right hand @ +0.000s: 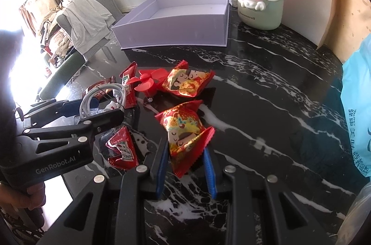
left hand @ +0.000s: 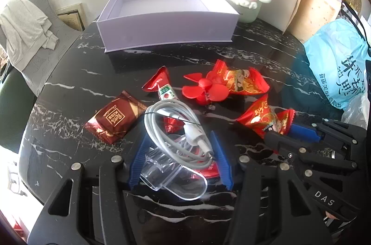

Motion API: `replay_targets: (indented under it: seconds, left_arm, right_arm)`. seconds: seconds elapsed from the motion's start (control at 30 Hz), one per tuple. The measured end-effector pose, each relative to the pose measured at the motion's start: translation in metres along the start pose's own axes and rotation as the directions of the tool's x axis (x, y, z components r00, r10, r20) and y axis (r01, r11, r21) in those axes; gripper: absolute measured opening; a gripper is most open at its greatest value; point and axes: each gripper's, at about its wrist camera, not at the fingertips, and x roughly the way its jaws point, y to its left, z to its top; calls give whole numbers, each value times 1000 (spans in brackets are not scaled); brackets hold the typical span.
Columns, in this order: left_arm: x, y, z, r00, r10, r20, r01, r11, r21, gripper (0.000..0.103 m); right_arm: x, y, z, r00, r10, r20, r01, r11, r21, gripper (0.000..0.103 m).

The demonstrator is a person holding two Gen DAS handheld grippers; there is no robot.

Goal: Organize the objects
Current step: 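Close the left tool on the white charging cable and lift it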

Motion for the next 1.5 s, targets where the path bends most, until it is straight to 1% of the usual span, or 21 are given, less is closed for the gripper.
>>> replay_targets:
  seconds: [0.1, 0.17, 0.37, 0.57, 0.67, 0.73, 0.77, 0.8, 0.9, 1.0, 1.17, 1.2, 1.23, 1.27, 1.3, 1.37, 1.5]
  left_arm:
    - [-4, 3, -1, 1000, -14, 13, 14, 1000, -11, 52]
    - [-4, 2, -2, 1000, -23, 11, 23, 1000, 4, 52]
    - [6, -5, -4, 1000, -12, -8, 12, 1000, 25, 52]
    - [17, -13, -1, 1000, 22, -15, -21, 998, 58, 53]
    - [18, -14, 1, 1000, 14, 1, -14, 998, 58, 53]
    - [15, -14, 2, 1000, 5, 29, -7, 998, 56, 52]
    - [12, -14, 2, 999, 0, 47, -3, 998, 57, 45]
    - [10, -15, 2, 998, 1, 63, -5, 998, 61, 36]
    - [4, -16, 3, 997, -8, 78, 1, 997, 81, 26]
    - [1, -16, 3, 997, -35, 76, 28, 996, 83, 18]
    - [-3, -14, 2, 994, -78, 75, 73, 995, 66, 10]
    - [-5, -13, 3, 993, -83, 79, 78, 995, 66, 10]
    - [-7, -14, 2, 993, -84, 85, 78, 995, 66, 10]
    - [-9, -13, 3, 992, -85, 89, 79, 995, 66, 10]
    - [-11, -13, 3, 992, -85, 93, 79, 995, 66, 10]
    - [-13, -13, 3, 992, -85, 94, 79, 995, 61, 10]
    - [-13, -13, 2, 992, -80, 93, 74, 995, 60, 10]
  right_arm:
    - [-1, 2, -2, 1000, 2, 2, -2, 1000, -4, 28]
    - [-2, 2, -3, 1000, 2, 1, -2, 1000, -6, 28]
    - [-4, 5, -8, 1000, 3, 5, -3, 1000, -12, 28]
    - [-8, 7, -10, 1000, 0, 5, 0, 1000, -18, 28]
    - [-8, 6, -10, 1000, -1, 5, 2, 1000, -18, 28]
    - [-9, 6, -11, 1000, -2, 6, 2, 1000, -17, 28]
    - [-9, 6, -11, 1000, -3, 7, 3, 1000, -16, 28]
    - [-9, 5, -11, 1000, -4, 8, 4, 1000, -15, 28]
    - [-10, 5, -11, 1000, -3, 14, 3, 1000, -15, 28]
    - [-11, 5, -11, 1000, 6, 30, -5, 1000, -19, 28]
    - [-5, 1, -9, 1000, -4, 23, 4, 1000, 0, 29]
    - [-4, 0, -7, 1000, -3, 29, 2, 1000, 4, 34]
    - [-4, -1, -6, 999, -2, 39, 2, 1000, 8, 43]
    - [-4, -1, -4, 999, -4, 50, 4, 1000, 10, 50]
    - [-4, -1, -2, 998, -11, 59, 11, 1000, 11, 60]
    - [-3, 0, 3, 997, -19, 81, 19, 1000, 0, 62]
    - [5, 5, 9, 997, -28, 78, 32, 998, -45, 62]
